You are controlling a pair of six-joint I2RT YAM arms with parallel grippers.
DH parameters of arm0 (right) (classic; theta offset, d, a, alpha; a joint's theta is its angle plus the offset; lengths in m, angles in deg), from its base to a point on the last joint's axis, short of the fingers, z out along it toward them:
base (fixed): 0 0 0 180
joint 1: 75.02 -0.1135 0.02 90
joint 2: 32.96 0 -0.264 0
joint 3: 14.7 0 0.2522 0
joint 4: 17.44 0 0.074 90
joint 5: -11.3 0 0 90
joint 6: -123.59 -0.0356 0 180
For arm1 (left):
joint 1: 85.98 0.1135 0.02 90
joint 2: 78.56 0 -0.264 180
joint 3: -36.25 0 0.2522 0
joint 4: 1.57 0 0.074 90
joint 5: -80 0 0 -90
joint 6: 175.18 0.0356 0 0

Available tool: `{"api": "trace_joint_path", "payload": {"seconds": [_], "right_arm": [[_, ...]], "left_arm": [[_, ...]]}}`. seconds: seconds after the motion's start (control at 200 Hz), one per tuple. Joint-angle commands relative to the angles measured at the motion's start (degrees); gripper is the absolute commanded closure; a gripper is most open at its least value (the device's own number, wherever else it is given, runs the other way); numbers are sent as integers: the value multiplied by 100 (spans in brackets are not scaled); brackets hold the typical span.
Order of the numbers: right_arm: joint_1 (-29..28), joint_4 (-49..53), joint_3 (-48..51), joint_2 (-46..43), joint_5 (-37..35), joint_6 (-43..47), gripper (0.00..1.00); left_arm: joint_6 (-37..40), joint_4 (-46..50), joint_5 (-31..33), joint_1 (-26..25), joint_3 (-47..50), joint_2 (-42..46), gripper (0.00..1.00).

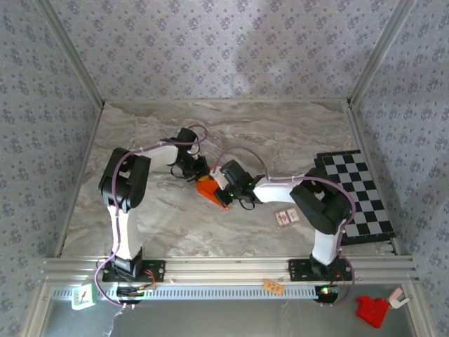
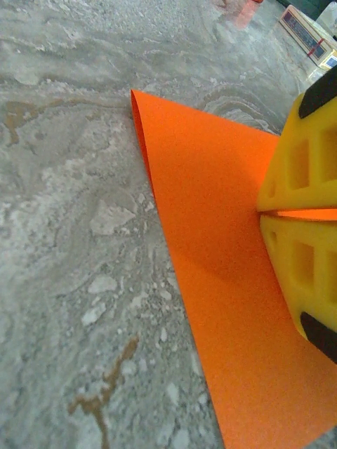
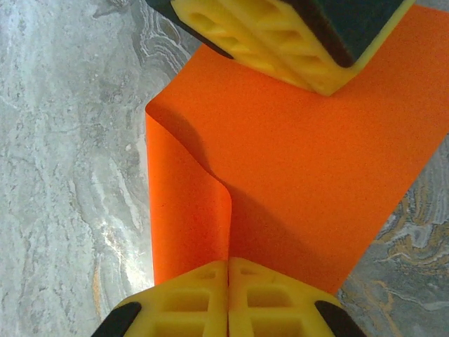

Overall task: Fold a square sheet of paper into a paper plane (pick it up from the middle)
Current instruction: Third fold the triangle at the center of the table.

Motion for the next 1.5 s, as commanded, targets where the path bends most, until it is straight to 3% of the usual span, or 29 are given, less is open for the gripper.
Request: {"api": "trace_joint_path", "payload": {"seconds": [0.0,0.29,0.495,0.805,1.044,1.244,1.499], "right_arm": [[-42,165,-148,111,-81,27,92],[-43,193,-100,195,-123,6,92],[-41,191,-54,208,-150,-23,93],[-41,149,-54,253,-276,-139,93],[-43,109,-86,265,-658,-732,93],[-53,125,-228,359,-799,-1470,92],[-72,458,-482,500,-763,-1585,92]], "left_arm": [[74,198,67,-84,61,-194,88],[-39,141,-27,-51,-27,27,87],[-472,-122,-41,154,81,501,81],[-1649,-1131,-38,539,1451,1666,69],[-2411,-1788,-114,561,2388,2381,69],[-2775,-2370,-395,379,2557,2290,69],[-3151,-2905,-524,111,2571,1874,76]]}}
